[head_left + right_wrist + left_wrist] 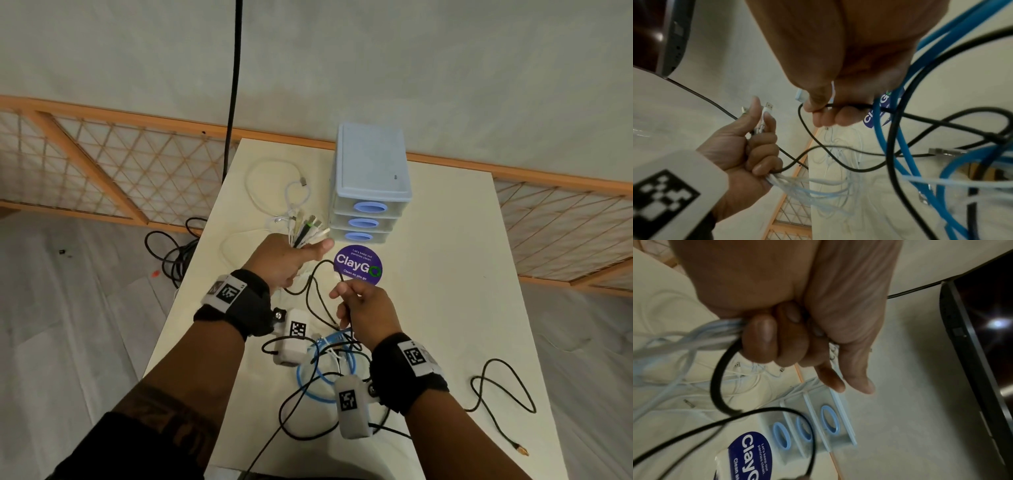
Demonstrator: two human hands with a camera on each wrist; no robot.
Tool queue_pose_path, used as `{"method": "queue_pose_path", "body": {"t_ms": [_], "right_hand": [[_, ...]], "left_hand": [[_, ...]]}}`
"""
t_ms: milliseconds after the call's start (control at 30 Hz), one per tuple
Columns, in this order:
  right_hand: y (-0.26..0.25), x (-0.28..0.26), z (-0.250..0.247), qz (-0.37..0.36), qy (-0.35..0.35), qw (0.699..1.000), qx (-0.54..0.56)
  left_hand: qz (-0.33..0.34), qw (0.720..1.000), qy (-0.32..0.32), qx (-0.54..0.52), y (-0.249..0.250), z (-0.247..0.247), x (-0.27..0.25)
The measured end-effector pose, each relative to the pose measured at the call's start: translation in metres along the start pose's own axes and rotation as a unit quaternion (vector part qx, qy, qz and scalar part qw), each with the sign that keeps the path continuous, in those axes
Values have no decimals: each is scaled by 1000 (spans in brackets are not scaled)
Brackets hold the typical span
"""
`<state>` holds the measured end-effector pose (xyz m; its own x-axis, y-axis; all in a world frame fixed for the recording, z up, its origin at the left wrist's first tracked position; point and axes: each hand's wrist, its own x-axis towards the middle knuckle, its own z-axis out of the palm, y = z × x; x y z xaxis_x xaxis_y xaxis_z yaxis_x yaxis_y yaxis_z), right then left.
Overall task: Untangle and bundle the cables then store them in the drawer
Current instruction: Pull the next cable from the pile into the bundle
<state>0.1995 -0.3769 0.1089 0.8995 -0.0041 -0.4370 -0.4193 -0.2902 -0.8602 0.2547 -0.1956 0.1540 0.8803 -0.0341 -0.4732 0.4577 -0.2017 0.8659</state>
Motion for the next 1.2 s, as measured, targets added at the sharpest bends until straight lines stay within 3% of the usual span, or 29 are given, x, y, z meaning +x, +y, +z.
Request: {"method": "queue_pose_path", "body": {"t_ms": [133, 200, 367, 500, 633, 767, 867, 933, 1000, 1067, 1200], "right_hand": [[-1, 4, 4, -55, 16, 998, 16], [-3, 3, 7, -65, 14, 997, 26], [-10, -6, 3, -44, -78, 993, 77], [-11, -9, -2, -47, -107, 991, 69], [-10, -11, -1, -28, -123, 990, 59], [0, -15, -6, -15, -132, 990, 48], [-2, -12, -10, -22, -116, 993, 25], [-5, -10, -10, -24, -109, 993, 22], [-7, -9, -10, -23, -112, 993, 39], [-8, -9, -10, -10, -109, 992, 56], [-8, -9, -5, 3, -109, 991, 76]], "left_hand": [[-23, 995, -72, 64, -7, 11, -10], [-19, 996, -56, 67, -10, 16, -9], [5, 996, 2, 93, -5, 19, 0], [43, 992, -48, 109, -3, 19, -2], [74, 987, 43, 137, 1, 22, 2], [90, 983, 162, 6, 13, 10, 11], [104, 974, 200, -16, 17, 7, 10], [54, 984, 169, -2, 9, 10, 9], [-1, 996, 85, 42, -3, 14, 6], [-2, 997, 30, 68, -12, 20, 2], [60, 992, 79, 74, -6, 26, -2]]}}
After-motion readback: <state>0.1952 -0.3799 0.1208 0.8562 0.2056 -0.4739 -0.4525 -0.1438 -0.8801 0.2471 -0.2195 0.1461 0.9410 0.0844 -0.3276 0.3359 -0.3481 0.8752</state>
